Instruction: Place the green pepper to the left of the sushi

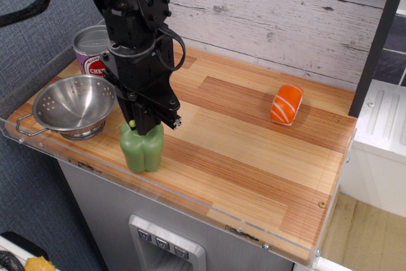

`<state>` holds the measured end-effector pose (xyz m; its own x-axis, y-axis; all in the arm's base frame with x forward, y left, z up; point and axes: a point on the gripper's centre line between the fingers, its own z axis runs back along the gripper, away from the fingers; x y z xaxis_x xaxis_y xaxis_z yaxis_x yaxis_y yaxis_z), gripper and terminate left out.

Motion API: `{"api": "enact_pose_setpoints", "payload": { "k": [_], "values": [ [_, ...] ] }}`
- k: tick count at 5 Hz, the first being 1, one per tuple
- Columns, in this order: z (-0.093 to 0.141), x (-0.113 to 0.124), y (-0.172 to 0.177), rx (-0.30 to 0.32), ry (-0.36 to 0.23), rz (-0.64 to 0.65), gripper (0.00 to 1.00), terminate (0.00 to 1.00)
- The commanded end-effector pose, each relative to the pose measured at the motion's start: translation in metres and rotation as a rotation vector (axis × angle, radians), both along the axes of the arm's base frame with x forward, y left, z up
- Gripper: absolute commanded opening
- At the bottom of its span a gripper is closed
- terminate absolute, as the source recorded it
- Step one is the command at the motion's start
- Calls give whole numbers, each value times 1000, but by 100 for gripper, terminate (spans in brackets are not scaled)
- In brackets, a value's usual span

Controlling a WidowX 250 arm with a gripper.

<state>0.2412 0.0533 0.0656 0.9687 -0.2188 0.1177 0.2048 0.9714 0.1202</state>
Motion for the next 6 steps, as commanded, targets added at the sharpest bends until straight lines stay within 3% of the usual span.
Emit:
{"api": "enact_pose_setpoints", "payload": {
  "k": [1,3,4,6],
  "values": [
    [12,1,0,0,-22,10,0,0],
    [31,33,-13,-38,-56,-9,0,0],
    [41,67,-16,-117,-111,31,0,0],
    [42,122,-14,-105,-122,32,0,0]
  ]
}}
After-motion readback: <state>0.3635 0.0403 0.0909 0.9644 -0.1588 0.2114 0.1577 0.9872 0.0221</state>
